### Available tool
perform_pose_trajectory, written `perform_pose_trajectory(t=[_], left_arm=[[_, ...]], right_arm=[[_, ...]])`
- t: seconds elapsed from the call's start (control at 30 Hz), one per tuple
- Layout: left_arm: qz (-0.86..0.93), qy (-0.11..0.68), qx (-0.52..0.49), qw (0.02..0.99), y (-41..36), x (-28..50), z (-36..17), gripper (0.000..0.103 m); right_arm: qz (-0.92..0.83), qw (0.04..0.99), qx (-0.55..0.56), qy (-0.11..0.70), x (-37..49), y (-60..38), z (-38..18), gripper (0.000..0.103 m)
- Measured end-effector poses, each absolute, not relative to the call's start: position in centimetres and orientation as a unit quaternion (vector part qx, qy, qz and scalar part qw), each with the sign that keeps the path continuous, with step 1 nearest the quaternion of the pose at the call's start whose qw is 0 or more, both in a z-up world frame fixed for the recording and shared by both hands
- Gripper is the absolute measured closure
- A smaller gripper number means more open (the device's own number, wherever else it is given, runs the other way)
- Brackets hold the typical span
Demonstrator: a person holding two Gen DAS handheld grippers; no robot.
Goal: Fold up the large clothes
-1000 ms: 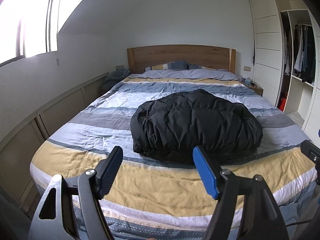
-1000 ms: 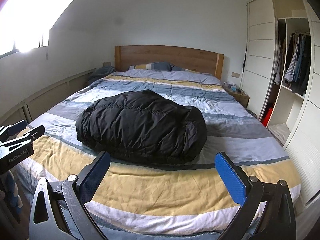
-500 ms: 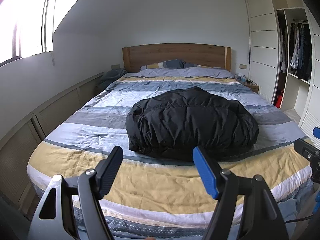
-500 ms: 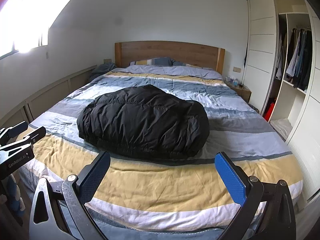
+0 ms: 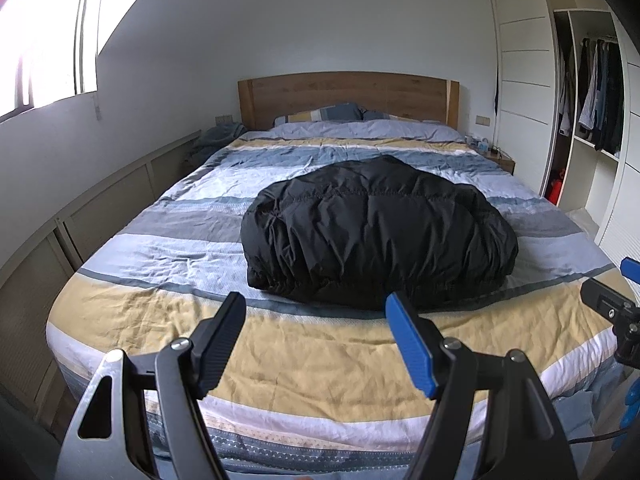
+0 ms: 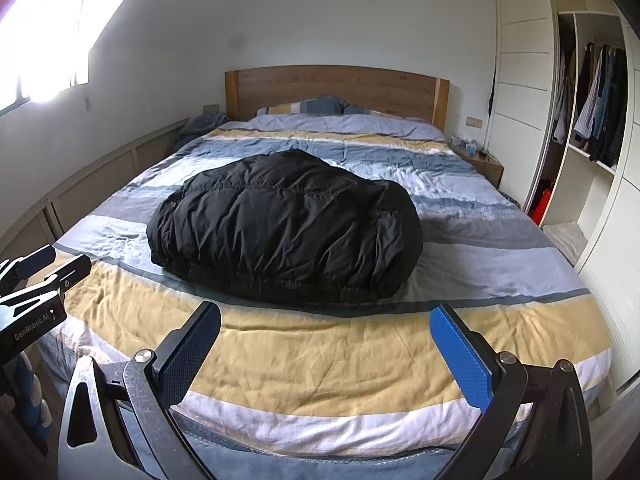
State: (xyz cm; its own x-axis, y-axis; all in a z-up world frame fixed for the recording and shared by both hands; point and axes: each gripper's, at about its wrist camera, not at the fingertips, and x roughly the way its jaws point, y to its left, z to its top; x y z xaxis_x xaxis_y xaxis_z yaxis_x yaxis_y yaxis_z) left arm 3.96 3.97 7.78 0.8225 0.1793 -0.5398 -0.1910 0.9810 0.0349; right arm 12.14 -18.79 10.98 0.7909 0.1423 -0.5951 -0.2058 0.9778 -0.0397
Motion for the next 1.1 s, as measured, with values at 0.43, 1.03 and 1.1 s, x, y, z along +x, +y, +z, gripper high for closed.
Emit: perform_pose_trajectory(t=[0.43,1.03,1.1], left_arm=[[0.084,0.307,-0.016,0.948,4.0,5.8,6.0,0.032],[0.084,0.326,-0.02,0.942,4.5,7.3,4.1,0.032],[0.086,0.328,-0.022,0.941,4.7,7.5,3.9,0.032]], right_arm=[[0.084,0.936,-0.047,0.339,14.1,-19.0,8.9,0.0],[0.075,0.925,-0.044,0.369,16.2,-19.3,6.7,0.0],[0.074,0.925,-0.043,0.369,16.3,-19.4,6.6,0.0]])
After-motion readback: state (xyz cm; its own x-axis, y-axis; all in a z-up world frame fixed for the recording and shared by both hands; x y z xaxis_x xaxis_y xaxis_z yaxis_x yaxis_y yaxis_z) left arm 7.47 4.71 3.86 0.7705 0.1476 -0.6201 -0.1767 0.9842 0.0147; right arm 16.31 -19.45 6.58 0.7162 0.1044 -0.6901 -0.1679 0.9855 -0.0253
